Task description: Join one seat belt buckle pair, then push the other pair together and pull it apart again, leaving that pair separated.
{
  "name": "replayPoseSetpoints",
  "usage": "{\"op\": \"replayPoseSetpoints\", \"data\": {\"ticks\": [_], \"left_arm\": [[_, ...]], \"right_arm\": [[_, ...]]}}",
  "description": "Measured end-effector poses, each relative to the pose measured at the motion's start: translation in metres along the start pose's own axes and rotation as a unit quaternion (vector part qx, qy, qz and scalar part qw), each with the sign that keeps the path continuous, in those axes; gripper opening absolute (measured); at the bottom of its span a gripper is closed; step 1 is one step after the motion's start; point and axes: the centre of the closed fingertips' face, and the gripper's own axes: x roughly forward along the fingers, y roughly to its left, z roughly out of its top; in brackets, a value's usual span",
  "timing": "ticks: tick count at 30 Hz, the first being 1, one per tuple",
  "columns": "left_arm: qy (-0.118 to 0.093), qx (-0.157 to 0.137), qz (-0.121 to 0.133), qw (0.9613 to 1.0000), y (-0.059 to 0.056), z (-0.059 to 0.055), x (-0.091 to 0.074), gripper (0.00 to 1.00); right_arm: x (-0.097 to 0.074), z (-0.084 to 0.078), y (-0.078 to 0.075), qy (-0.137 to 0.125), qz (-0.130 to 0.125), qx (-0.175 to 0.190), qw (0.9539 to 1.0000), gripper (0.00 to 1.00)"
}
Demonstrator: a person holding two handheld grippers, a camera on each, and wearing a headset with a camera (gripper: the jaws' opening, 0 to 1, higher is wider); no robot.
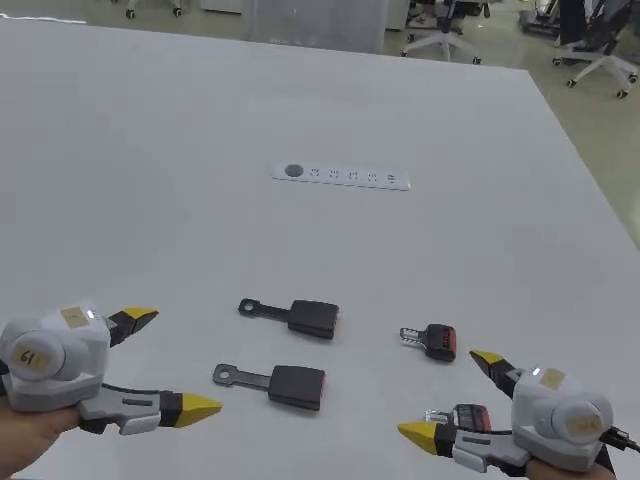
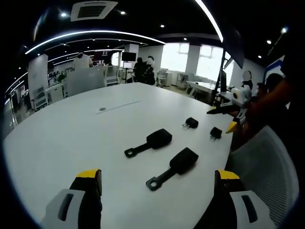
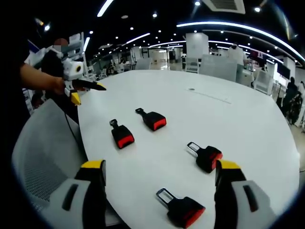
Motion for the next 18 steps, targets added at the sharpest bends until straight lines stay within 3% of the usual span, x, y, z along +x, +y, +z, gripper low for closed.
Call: {"op": "replayPoseSetpoints", "data": {"ticks": [18], "left_arm": [[0.001,0.008,-0.004,1.0,-0.0067,0.0025,0.0006,1.0]], "right_arm": [[-0.0081,-0.0032,0.0011,-0.001,-0.002,0.0,1.0,0.97]]}}
